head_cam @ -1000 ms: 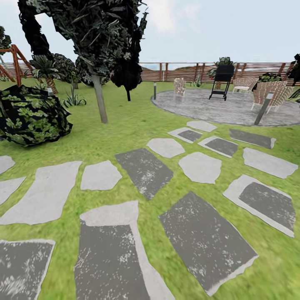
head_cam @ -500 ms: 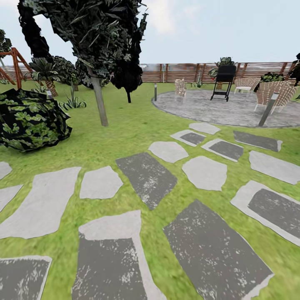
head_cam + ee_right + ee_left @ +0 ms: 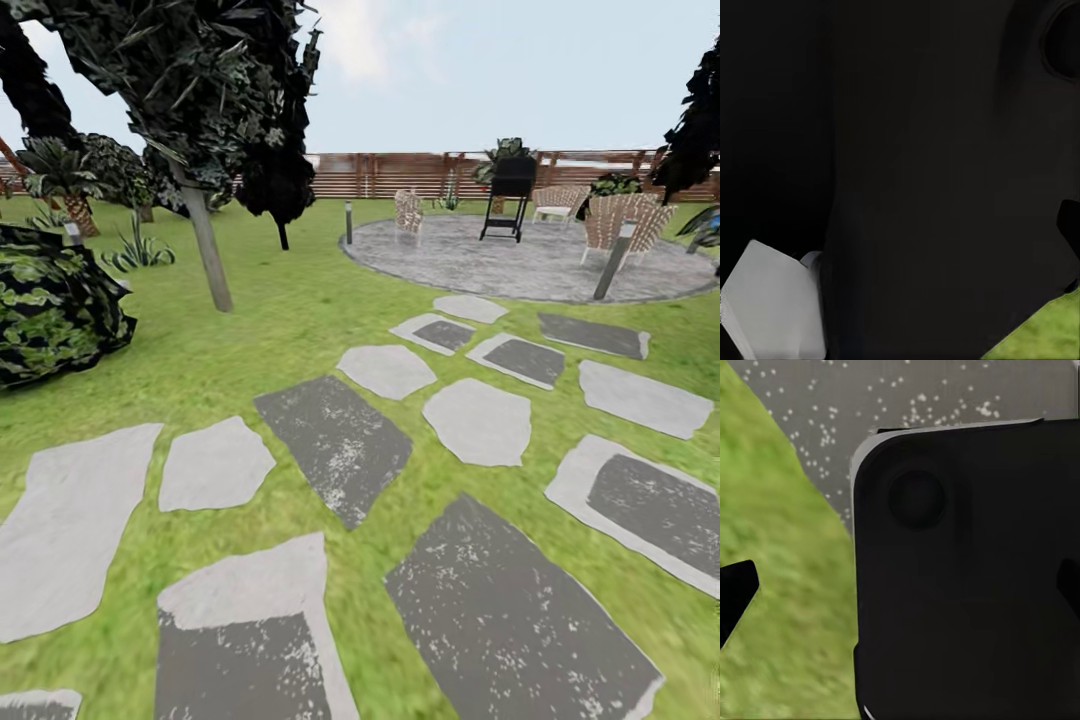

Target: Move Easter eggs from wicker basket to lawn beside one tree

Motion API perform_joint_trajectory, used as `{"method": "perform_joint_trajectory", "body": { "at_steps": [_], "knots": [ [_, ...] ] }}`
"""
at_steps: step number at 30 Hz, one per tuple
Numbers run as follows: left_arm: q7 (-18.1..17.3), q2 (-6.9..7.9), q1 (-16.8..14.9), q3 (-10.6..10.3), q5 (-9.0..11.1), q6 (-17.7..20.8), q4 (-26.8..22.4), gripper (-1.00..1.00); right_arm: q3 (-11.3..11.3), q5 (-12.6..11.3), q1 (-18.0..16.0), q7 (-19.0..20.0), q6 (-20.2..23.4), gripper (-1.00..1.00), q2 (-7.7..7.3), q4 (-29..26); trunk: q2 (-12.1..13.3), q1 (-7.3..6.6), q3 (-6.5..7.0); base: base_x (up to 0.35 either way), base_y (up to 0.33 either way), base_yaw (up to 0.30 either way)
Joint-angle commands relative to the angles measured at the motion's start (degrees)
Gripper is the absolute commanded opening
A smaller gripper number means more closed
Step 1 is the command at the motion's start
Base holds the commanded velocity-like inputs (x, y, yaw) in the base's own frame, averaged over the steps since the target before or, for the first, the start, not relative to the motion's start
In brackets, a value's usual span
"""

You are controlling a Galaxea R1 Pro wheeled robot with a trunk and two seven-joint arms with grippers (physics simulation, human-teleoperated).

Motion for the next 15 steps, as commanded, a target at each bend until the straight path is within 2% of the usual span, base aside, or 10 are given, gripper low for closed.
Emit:
{"method": "perform_joint_trajectory", "body": {
  "at_steps": [1,6,15],
  "knots": [
    [0.0,0.01,0.0,0.0,0.0,-0.2,0.0,1.00,0.3,0.0,0.0,0.0,-0.1,1.00,0.00,0.0,0.0,0.03,-0.04,0.328,0.031,-0.268],
    [0.0,0.00,0.0,0.0,0.0,-0.2,0.0,1.00,0.4,0.0,0.0,0.0,-0.1,1.00,0.02,0.0,0.0,0.03,-0.04,0.328,0.014,-0.188],
    [0.0,0.00,0.0,0.0,0.0,-0.1,0.0,1.00,0.4,0.0,0.0,0.0,-0.1,1.00,0.02,0.0,0.0,0.03,-0.04,0.329,0.002,-0.028]
  ]
}}
